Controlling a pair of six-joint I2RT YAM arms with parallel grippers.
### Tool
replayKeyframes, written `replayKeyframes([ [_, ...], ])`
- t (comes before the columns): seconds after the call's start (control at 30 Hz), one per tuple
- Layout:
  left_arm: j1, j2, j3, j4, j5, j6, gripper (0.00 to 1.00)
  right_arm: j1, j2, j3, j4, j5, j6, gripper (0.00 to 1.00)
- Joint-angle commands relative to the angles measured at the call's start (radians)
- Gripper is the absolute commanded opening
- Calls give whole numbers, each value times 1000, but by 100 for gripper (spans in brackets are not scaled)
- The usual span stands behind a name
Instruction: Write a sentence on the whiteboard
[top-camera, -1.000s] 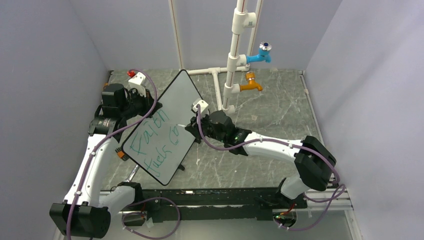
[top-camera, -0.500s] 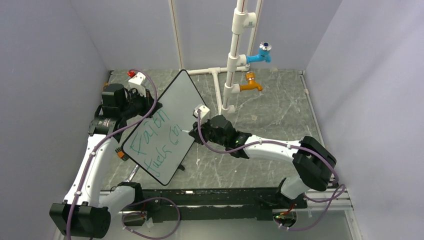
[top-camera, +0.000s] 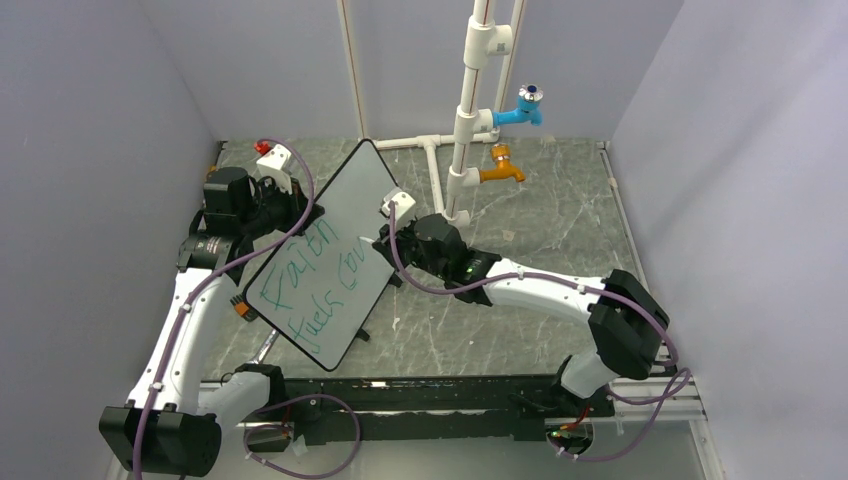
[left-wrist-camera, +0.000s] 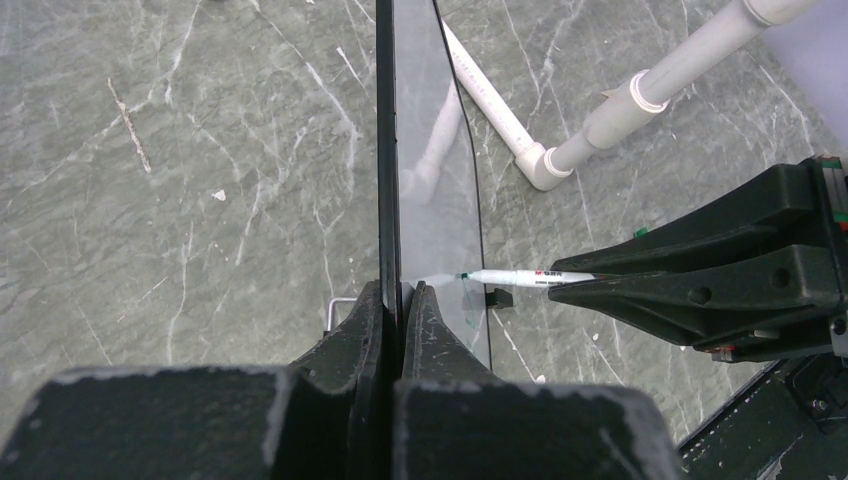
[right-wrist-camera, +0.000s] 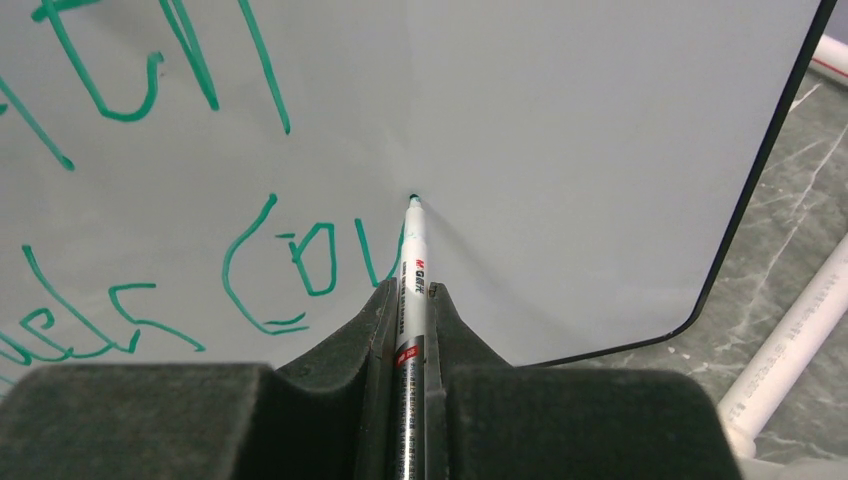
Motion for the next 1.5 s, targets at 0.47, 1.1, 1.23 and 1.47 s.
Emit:
replayKeyframes([
  [0.47,-4,0,-30,-102,-74,131,0,-3,-1,-73,68,-40,71,0],
  [1.1,-4,6,-30,-103,-74,131,0,1,-62,-136,51,-47,81,0],
  [1.23,-4,8,-30,-103,-76,131,0,0,-109,-151,37,-10,76,0],
  [1.47,-5,4,-28,-109,-59,127,0,0,-153,-153,2,18,59,0],
])
